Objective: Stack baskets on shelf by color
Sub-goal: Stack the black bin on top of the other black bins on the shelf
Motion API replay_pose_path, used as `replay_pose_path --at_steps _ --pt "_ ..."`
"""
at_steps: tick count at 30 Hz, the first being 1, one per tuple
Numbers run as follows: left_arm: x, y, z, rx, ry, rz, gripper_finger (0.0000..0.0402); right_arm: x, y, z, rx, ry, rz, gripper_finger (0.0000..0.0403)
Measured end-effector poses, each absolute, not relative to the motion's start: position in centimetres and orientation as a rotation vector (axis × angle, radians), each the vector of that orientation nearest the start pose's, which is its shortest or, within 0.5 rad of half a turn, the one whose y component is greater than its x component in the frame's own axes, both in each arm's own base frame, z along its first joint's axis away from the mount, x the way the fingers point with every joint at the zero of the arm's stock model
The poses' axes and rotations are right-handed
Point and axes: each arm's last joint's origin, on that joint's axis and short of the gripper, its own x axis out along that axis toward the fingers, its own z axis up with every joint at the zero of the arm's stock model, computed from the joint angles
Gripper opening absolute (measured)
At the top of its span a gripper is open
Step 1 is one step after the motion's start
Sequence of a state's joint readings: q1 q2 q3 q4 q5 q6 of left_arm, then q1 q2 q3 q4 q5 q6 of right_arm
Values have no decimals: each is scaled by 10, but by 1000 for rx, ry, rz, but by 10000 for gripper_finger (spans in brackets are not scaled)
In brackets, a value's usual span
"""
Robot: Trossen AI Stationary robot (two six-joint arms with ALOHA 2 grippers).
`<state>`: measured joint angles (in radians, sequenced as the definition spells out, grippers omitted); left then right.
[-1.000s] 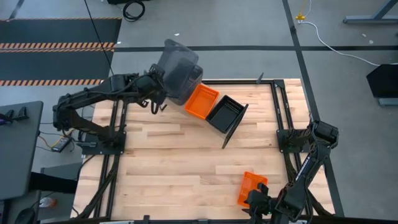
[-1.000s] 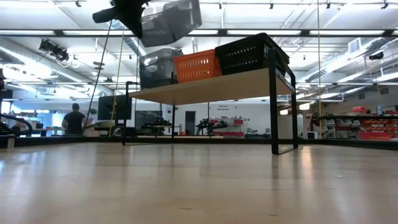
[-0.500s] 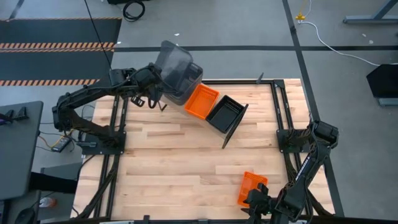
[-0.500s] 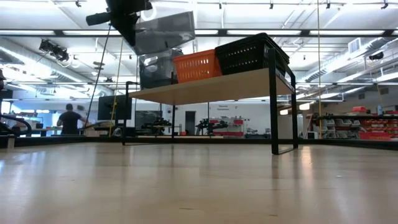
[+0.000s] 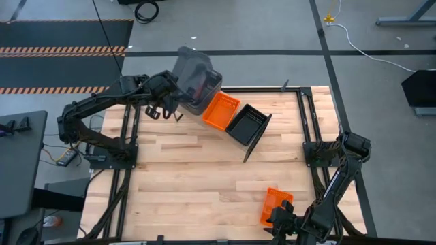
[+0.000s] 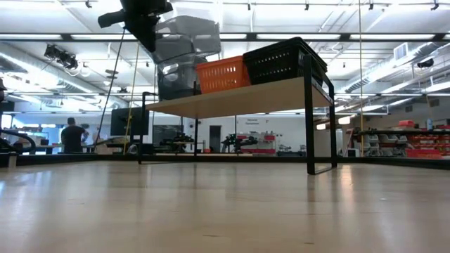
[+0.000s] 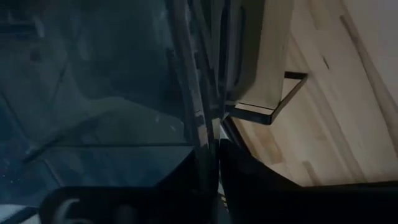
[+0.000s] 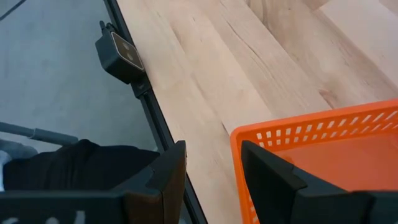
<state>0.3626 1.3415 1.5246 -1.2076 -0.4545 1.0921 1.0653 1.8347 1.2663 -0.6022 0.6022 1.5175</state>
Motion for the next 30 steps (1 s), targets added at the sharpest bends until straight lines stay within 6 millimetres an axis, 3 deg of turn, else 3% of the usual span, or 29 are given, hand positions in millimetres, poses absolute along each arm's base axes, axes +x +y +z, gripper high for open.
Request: replay_pose_path --at_steps 16,25,30 --pt "221 98 386 979 1315 124 75 190 310 193 549 838 -241 161" --pt "223 101 389 1068 1353 193 62 191 310 193 549 838 -240 161" --pt "225 103 387 1063 1331 137 51 191 310 193 550 837 -240 161"
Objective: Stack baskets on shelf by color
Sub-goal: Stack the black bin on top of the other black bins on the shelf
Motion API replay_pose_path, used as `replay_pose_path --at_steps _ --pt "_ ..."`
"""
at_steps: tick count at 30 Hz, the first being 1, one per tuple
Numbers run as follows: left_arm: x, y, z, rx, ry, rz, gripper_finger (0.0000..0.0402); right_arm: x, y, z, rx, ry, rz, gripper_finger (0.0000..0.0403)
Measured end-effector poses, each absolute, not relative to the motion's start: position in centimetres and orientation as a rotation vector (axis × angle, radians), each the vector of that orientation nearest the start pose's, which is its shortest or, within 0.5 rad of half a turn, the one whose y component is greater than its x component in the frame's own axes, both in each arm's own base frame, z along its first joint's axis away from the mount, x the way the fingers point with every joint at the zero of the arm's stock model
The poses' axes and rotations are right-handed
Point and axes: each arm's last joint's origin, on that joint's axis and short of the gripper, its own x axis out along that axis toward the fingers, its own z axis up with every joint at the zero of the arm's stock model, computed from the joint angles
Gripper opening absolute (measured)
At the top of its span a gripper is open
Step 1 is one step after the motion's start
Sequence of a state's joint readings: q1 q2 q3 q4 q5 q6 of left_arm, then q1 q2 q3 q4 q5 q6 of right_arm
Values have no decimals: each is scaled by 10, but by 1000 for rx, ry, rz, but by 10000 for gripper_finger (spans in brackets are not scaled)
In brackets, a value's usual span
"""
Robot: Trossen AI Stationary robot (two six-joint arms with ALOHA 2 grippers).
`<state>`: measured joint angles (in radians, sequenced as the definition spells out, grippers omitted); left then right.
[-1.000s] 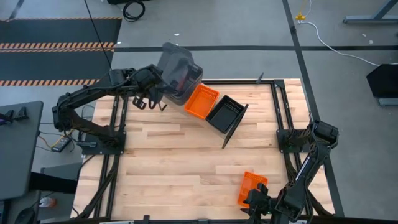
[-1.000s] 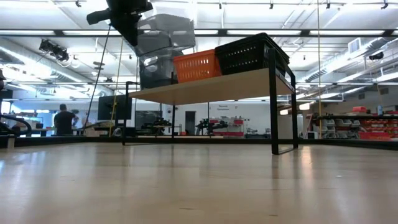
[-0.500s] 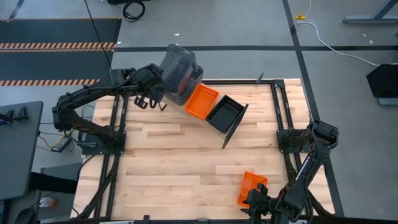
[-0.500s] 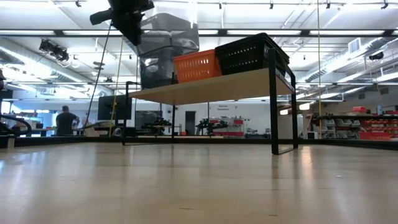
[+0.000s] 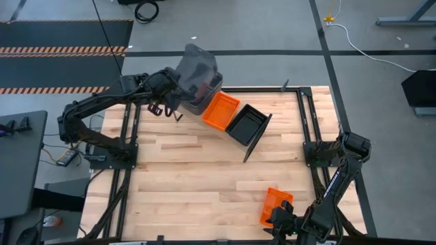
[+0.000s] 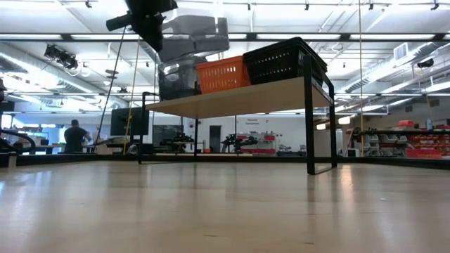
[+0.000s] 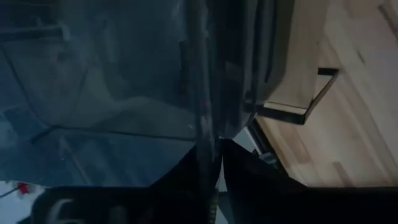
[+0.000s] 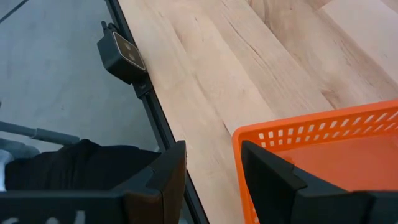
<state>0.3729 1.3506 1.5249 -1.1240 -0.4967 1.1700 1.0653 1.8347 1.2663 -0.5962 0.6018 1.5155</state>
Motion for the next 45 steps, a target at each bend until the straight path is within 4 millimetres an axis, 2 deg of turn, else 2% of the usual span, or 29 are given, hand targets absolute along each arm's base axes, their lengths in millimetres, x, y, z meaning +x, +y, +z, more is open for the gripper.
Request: replay_pose_path --at_steps 11,34,38,45 --pt "244 112 365 1021 1422 69 55 191 312 193 566 831 -230 161" --pt "245 107 368 1032 1396 90 87 191 312 194 571 829 -226 161" --pt "245 107 368 1001 1378 103 107 191 312 194 571 829 -226 161" --pt "246 108 369 992 1373 141 176 191 312 194 571 829 -226 161"
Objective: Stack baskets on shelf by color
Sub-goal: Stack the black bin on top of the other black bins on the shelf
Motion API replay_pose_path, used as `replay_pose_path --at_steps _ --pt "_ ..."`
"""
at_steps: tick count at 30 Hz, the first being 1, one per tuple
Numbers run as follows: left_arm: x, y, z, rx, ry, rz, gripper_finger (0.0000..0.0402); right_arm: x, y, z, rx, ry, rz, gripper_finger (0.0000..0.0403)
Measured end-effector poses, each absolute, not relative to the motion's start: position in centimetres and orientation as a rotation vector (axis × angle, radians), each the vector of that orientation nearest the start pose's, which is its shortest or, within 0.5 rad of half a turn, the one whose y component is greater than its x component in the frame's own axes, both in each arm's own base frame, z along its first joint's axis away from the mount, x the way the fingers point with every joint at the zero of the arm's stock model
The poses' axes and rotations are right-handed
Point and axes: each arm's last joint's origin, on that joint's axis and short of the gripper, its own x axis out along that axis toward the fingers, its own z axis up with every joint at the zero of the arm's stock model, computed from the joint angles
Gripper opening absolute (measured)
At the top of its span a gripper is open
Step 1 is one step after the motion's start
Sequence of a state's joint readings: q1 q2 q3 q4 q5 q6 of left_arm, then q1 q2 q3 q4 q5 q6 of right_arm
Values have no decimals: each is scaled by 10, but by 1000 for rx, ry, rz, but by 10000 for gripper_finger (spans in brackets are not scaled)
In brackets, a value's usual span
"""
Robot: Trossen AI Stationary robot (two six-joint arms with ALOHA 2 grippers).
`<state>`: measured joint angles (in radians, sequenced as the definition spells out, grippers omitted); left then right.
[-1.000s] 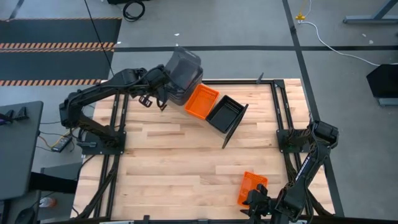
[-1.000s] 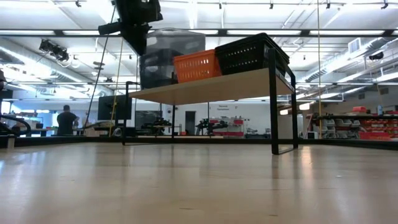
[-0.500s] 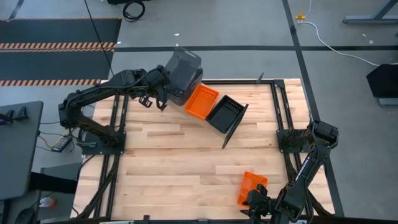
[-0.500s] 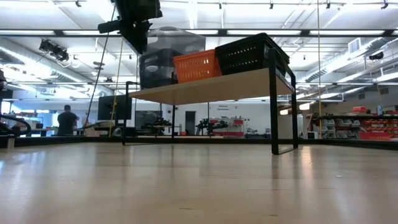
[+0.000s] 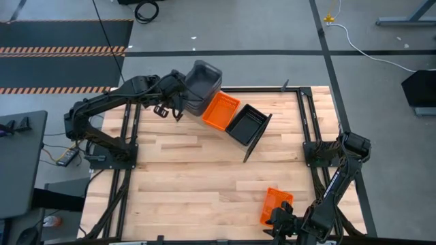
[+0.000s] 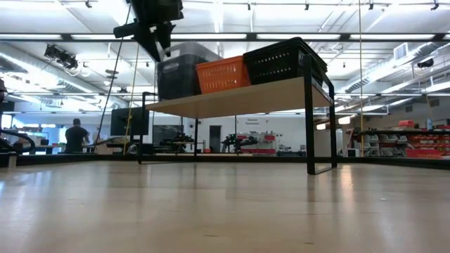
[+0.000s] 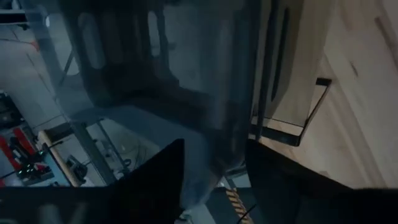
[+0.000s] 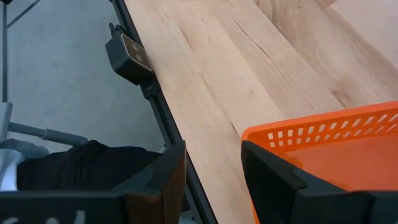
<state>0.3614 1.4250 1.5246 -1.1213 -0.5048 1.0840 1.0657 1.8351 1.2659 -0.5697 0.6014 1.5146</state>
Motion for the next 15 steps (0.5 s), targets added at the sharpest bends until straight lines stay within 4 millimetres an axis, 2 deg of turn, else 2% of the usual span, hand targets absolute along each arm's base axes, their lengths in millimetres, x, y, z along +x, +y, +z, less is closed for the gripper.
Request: replay_pose_path --at_steps 7,15 --pt "244 109 371 1032 1426 213 215 191 312 194 571 829 -227 161" --pt "241 101 378 1058 1396 256 207 191 312 194 569 829 -225 161"
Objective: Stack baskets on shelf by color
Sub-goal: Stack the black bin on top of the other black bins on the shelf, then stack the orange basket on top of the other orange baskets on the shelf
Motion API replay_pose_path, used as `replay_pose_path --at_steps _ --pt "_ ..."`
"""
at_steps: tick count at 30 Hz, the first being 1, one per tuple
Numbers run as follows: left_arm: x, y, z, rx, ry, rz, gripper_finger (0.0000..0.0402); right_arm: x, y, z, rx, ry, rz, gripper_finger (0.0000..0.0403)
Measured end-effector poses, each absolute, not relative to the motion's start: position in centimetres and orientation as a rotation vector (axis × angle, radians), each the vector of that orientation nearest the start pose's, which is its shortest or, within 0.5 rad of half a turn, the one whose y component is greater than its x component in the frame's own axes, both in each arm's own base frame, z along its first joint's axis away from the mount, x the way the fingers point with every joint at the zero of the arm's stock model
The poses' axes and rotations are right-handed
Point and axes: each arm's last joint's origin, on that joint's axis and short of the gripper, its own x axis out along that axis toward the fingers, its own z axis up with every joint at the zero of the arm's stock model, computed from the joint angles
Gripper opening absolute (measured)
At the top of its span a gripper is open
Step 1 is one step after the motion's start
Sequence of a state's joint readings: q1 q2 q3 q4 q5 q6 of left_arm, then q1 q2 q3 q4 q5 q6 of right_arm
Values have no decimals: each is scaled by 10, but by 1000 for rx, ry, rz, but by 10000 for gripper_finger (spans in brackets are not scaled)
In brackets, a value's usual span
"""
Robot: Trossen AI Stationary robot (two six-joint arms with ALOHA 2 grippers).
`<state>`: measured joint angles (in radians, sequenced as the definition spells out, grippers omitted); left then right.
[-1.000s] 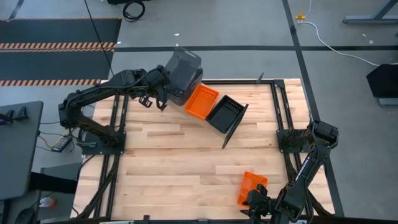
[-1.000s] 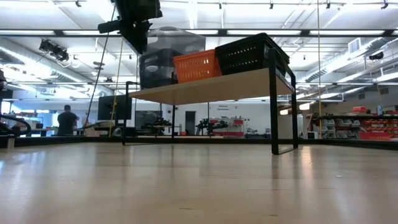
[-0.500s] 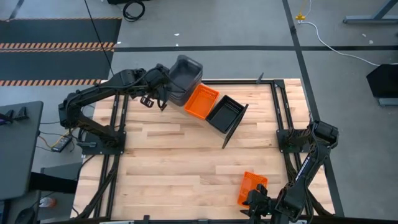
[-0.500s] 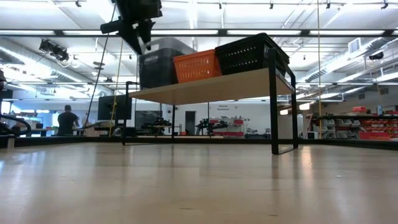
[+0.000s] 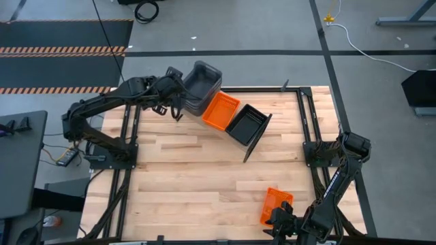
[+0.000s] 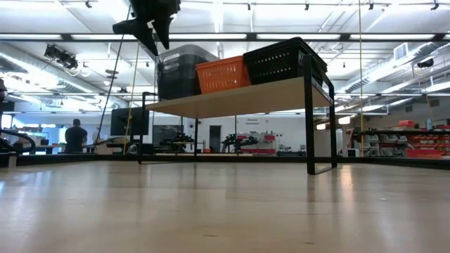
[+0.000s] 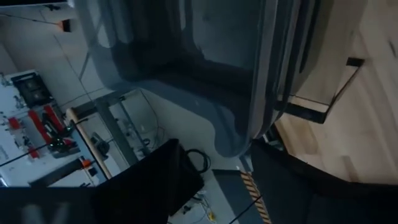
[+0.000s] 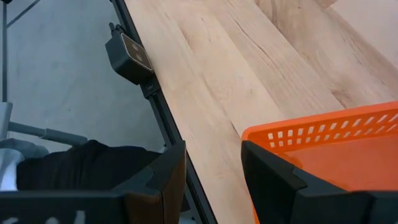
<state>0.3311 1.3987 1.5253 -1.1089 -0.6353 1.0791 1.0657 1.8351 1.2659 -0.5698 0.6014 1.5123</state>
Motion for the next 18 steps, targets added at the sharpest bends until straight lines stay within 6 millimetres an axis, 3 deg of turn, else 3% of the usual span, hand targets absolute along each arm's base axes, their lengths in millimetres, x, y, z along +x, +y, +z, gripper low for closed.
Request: replay_pose_path --at_steps 11,18 --pt "243 65 388 904 1214 411 177 199 307 193 536 841 -225 161" --pt "244 34 393 681 1036 493 162 216 301 192 603 1041 -148 161"
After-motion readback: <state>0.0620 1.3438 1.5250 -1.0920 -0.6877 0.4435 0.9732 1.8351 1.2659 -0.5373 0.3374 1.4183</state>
